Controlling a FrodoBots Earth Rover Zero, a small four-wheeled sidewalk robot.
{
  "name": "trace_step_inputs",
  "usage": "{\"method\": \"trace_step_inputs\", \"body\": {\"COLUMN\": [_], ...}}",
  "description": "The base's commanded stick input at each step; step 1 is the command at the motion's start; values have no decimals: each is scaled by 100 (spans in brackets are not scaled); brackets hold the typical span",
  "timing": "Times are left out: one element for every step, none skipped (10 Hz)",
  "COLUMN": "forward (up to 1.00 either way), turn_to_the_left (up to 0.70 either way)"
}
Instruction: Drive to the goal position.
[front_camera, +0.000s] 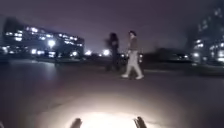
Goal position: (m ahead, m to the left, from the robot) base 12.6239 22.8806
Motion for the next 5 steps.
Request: {"method": "trace_step_inputs", "body": {"forward": [0, 0, 0, 0, 0], "turn_to_the_left": [70, 70, 70, 70, 70]}}
